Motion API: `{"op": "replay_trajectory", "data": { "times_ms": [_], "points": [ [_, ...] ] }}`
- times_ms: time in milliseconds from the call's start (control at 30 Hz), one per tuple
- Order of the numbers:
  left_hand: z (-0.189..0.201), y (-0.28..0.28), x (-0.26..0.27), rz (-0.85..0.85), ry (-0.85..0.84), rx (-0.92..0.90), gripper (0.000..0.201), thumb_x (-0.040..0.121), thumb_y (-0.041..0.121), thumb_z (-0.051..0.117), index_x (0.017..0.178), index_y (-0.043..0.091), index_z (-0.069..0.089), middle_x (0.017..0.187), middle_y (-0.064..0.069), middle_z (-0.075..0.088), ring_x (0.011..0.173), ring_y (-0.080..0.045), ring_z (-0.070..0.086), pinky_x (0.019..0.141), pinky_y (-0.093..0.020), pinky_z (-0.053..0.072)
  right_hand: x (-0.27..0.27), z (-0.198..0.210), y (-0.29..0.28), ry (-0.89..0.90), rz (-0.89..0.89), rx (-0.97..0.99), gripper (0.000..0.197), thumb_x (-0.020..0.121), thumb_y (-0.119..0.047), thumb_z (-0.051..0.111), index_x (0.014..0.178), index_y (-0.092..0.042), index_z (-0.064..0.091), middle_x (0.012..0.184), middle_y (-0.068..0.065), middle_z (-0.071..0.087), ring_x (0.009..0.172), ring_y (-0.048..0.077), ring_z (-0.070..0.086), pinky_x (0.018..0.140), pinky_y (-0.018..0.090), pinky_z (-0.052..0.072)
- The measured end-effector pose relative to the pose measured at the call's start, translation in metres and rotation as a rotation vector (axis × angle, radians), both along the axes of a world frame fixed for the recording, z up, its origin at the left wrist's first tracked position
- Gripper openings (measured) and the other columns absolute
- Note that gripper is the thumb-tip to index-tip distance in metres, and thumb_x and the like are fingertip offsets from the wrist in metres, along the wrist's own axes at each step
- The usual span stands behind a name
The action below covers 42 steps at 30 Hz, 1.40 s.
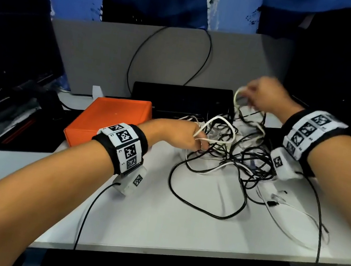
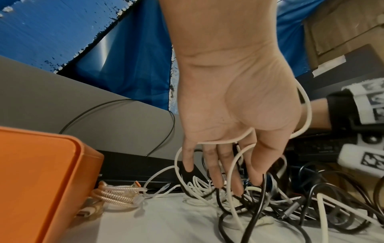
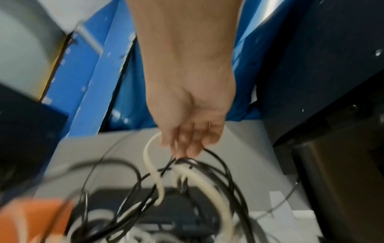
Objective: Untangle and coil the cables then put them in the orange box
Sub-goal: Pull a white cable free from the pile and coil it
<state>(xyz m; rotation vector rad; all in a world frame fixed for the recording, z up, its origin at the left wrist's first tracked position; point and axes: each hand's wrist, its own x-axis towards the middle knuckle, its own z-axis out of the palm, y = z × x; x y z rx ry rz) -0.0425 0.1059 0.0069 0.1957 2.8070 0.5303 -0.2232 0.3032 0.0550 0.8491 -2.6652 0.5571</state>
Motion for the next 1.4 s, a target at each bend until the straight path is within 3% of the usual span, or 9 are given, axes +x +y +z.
{"op": "replay_trajectory", "data": {
  "times_ms": [167, 400, 567, 667, 833, 967, 1100, 1300, 1400],
  "points": [
    [-0.003, 0.007, -0.001, -0.030, 0.017, -0.102, 0.028, 0.088, 0.019, 0.065, 0.112, 0.033, 0.067, 0.105, 0.013, 0.068, 0.104, -0.016, 0.063, 0.091, -0.030, 0.051, 0.020, 0.076, 0.007, 0.287, -0.098, -0.692, 0.039, 0.099, -0.044, 0.052, 0.089, -0.014, 0.074, 0.075, 0.005, 0.074, 0.069, 0.021, 0.072, 0.073, 0.039, 0.060],
    [0.028, 0.005, 0.003, -0.010, 0.261, -0.070, 0.042, 0.088, 0.033, 0.074, 0.125, 0.014, 0.065, 0.112, -0.006, 0.066, 0.092, -0.019, 0.065, 0.077, -0.023, 0.051, 0.059, 0.104, 0.004, -0.079, 0.040, 0.219, 0.029, 0.095, -0.038, 0.072, 0.083, -0.012, 0.078, 0.070, 0.004, 0.073, 0.062, 0.019, 0.068, 0.063, 0.027, 0.047],
    [0.048, 0.008, -0.009, 0.167, 0.494, 0.229, 0.078, 0.089, 0.070, 0.058, 0.152, 0.027, 0.041, 0.152, 0.004, 0.050, 0.132, -0.014, 0.052, 0.108, -0.030, 0.040, 0.074, 0.090, -0.016, -0.195, 0.213, 0.451, 0.033, 0.094, -0.049, 0.068, 0.080, -0.021, 0.078, 0.051, -0.007, 0.057, 0.059, 0.018, 0.051, 0.067, 0.033, 0.042],
    [0.032, 0.026, -0.020, 0.149, 0.365, 0.306, 0.069, 0.093, 0.067, 0.056, 0.148, 0.027, 0.045, 0.142, 0.003, 0.059, 0.127, -0.014, 0.057, 0.104, -0.028, 0.042, 0.076, 0.096, -0.023, -0.096, 0.224, 0.263, 0.035, 0.097, -0.051, 0.063, 0.082, -0.022, 0.076, 0.071, -0.006, 0.064, 0.068, 0.016, 0.054, 0.069, 0.033, 0.042],
    [-0.010, 0.044, -0.026, 0.005, 0.088, 0.037, 0.040, 0.100, 0.052, 0.057, 0.125, 0.021, 0.061, 0.120, 0.001, 0.065, 0.119, -0.024, 0.060, 0.093, -0.030, 0.044, 0.044, 0.138, -0.018, 0.133, 0.078, -0.715, 0.034, 0.093, -0.048, 0.048, 0.064, -0.031, 0.047, 0.067, -0.007, 0.055, 0.058, -0.002, 0.053, 0.062, 0.028, 0.044],
    [-0.016, 0.044, -0.021, -0.029, -0.043, 0.148, 0.051, 0.095, 0.030, 0.072, 0.140, 0.014, 0.055, 0.142, -0.002, 0.059, 0.131, -0.021, 0.053, 0.106, -0.026, 0.042, 0.044, 0.149, -0.015, 0.007, 0.110, -0.718, 0.030, 0.090, -0.042, 0.045, 0.067, -0.023, 0.047, 0.048, -0.010, 0.053, 0.044, -0.004, 0.052, 0.067, 0.026, 0.057],
    [0.019, 0.029, -0.007, 0.047, -0.148, 0.280, 0.076, 0.093, 0.019, 0.069, 0.158, 0.030, 0.032, 0.161, 0.006, 0.035, 0.146, -0.019, 0.036, 0.107, -0.037, 0.043, 0.070, 0.128, -0.017, 0.026, 0.229, -0.678, 0.035, 0.105, -0.034, 0.050, 0.072, -0.023, 0.053, 0.060, -0.001, 0.059, 0.035, 0.007, 0.050, 0.038, 0.025, 0.044],
    [0.073, -0.004, 0.008, 0.249, 0.067, 0.582, 0.044, 0.097, 0.043, 0.049, 0.135, 0.024, 0.062, 0.132, 0.005, 0.067, 0.110, -0.020, 0.070, 0.083, -0.049, 0.060, 0.087, 0.090, -0.026, -0.409, 0.289, -0.336, 0.028, 0.106, -0.025, 0.053, 0.083, -0.010, 0.060, 0.063, 0.006, 0.065, 0.040, 0.014, 0.051, 0.040, 0.025, 0.050],
    [0.086, -0.012, 0.001, 0.418, 0.333, 0.211, 0.063, 0.090, 0.072, 0.042, 0.105, 0.017, 0.069, 0.106, -0.001, 0.073, 0.091, -0.024, 0.069, 0.075, -0.038, 0.055, 0.095, 0.076, -0.042, -0.477, 0.345, -0.318, 0.030, 0.106, -0.023, 0.054, 0.084, -0.005, 0.064, 0.067, 0.009, 0.070, 0.043, 0.014, 0.053, 0.043, 0.025, 0.049]
  ]
}}
